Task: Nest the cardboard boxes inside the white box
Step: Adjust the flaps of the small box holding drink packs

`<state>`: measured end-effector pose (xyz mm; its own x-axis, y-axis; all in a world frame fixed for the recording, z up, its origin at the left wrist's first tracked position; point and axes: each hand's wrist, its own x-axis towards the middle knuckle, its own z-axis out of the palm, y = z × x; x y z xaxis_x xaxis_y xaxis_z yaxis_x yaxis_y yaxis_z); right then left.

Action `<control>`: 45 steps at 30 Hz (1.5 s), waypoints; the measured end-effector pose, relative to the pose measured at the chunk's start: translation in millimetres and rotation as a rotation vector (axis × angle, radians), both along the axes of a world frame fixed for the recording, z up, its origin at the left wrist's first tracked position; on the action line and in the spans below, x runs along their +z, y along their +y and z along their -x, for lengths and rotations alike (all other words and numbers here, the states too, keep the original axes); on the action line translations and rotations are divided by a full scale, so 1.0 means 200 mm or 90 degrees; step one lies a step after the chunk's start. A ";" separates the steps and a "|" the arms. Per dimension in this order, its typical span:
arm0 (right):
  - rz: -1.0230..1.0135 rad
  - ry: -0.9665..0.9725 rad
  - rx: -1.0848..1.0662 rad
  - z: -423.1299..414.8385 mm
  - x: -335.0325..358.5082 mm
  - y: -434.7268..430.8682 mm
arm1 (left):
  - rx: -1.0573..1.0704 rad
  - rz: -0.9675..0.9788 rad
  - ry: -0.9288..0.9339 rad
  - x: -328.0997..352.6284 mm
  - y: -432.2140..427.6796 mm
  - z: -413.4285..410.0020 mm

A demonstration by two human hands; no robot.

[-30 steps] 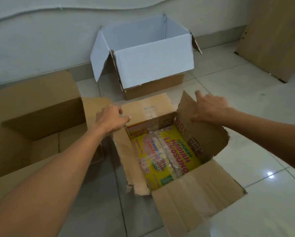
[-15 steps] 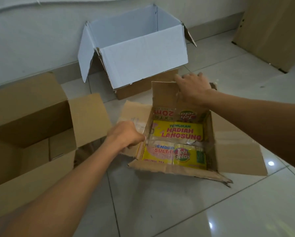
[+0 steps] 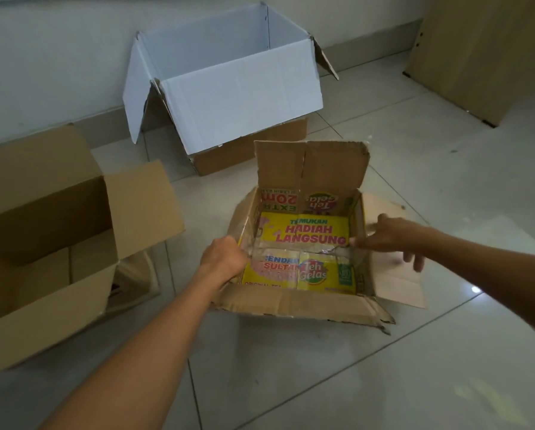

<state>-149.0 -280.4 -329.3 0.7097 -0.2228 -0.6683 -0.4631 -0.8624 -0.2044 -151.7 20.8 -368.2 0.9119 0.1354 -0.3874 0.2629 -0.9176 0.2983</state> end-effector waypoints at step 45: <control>0.219 -0.330 0.248 -0.31 0.07 0.11 | 0.101 0.065 -0.121 0.16 -0.05 0.31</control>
